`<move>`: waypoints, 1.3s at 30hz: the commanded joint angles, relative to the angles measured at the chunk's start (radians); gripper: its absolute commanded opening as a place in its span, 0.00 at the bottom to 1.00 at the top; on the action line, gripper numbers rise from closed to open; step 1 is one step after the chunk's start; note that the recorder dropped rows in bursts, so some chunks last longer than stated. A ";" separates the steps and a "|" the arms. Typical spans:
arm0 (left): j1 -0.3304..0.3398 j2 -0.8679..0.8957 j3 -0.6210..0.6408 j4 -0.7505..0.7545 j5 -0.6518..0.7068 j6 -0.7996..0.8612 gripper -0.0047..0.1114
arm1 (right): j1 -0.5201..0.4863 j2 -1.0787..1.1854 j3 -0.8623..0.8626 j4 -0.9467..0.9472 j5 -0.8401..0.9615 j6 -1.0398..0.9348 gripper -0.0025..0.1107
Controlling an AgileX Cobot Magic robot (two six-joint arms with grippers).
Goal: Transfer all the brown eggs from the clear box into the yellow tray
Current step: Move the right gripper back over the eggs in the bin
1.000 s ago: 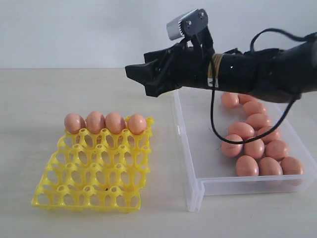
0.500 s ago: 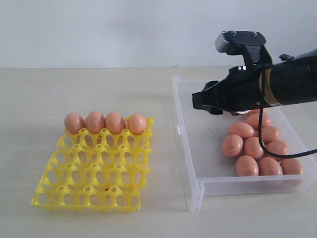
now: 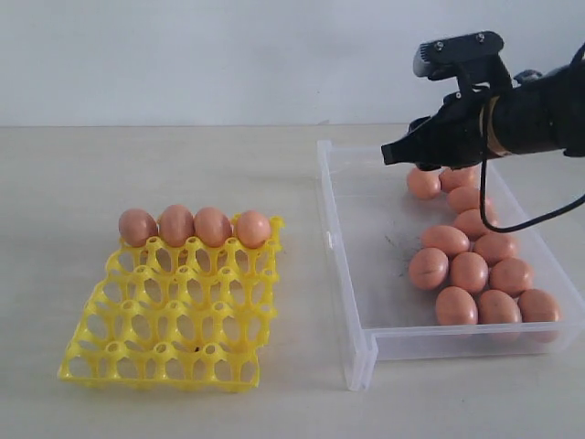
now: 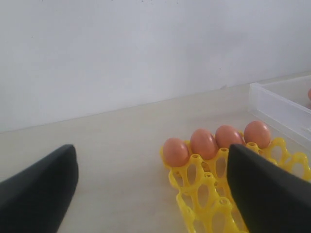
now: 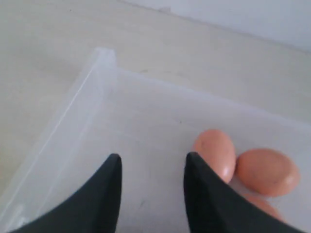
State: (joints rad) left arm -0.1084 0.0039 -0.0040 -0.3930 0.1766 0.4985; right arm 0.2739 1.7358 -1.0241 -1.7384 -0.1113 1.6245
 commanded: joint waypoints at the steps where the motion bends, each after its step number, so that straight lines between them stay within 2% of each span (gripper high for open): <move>1: -0.007 -0.004 0.004 -0.007 0.000 -0.008 0.71 | 0.004 -0.025 -0.074 0.043 -0.082 -0.321 0.14; 5: -0.007 -0.004 0.004 -0.007 0.000 -0.008 0.71 | 0.009 -0.100 -0.063 0.186 -0.406 -0.772 0.02; 9: -0.007 -0.004 0.004 -0.007 0.000 -0.008 0.71 | 0.062 -0.182 -0.028 0.423 -0.416 -1.068 0.02; 11: -0.007 -0.004 0.004 -0.007 0.000 -0.008 0.71 | 0.110 -0.219 -0.010 0.625 -0.361 -1.330 0.02; 13: -0.007 -0.004 0.004 -0.007 0.000 -0.008 0.71 | 0.158 -0.241 0.003 0.976 -0.317 -1.665 0.02; 16: -0.007 -0.004 0.004 -0.007 0.000 -0.008 0.71 | 0.201 -0.248 0.028 1.659 -0.373 -2.293 0.02; 17: -0.007 -0.004 0.004 -0.007 0.000 -0.008 0.71 | 0.219 -0.243 0.035 2.192 -0.484 -2.507 0.02; 18: -0.007 -0.004 0.004 -0.007 0.000 -0.008 0.71 | 0.219 -0.243 0.024 2.369 -0.485 -2.555 0.02; 19: -0.007 -0.004 0.004 -0.007 0.000 -0.008 0.71 | 0.159 -0.243 -0.011 2.726 -0.275 -2.761 0.02; 20: -0.007 -0.004 0.004 -0.007 0.000 -0.008 0.71 | 0.116 -0.237 -0.030 2.854 -0.114 -2.869 0.02; 21: -0.007 -0.004 0.004 -0.007 0.000 -0.008 0.71 | -0.022 -0.201 -0.058 3.116 0.306 -3.033 0.04; 22: -0.007 -0.004 0.004 -0.007 0.000 -0.008 0.71 | -0.061 -0.172 -0.067 3.131 0.417 -3.030 0.07; 23: -0.007 -0.004 0.004 -0.007 0.000 -0.008 0.71 | -0.108 -0.110 -0.095 3.055 0.488 -2.933 0.17; 24: -0.007 -0.004 0.004 -0.007 0.000 -0.008 0.71 | -0.114 -0.085 -0.107 2.991 0.468 -2.865 0.24; 25: -0.007 -0.004 0.004 -0.007 0.000 -0.008 0.71 | -0.114 -0.017 -0.130 2.792 0.417 -2.687 0.42; 26: -0.007 -0.004 0.004 -0.007 0.000 -0.008 0.71 | -0.114 0.029 -0.154 2.644 0.413 -2.532 0.49; 29: -0.007 -0.004 0.004 -0.007 0.000 -0.008 0.71 | -0.114 0.158 -0.283 2.211 0.552 -2.141 0.40; 31: -0.007 -0.004 0.004 -0.007 0.000 -0.008 0.71 | -0.114 0.233 -0.414 2.048 0.692 -1.975 0.46; 34: -0.007 -0.004 0.004 -0.007 0.000 -0.008 0.71 | -0.114 0.322 -0.588 1.923 0.864 -1.852 0.49; 39: -0.007 -0.004 0.004 -0.007 0.000 -0.008 0.71 | -0.111 0.420 -0.740 1.810 0.989 -1.745 0.49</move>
State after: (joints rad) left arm -0.1084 0.0039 -0.0040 -0.3930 0.1766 0.4985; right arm 0.1646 2.1122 -1.6928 0.1280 0.8037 -0.1732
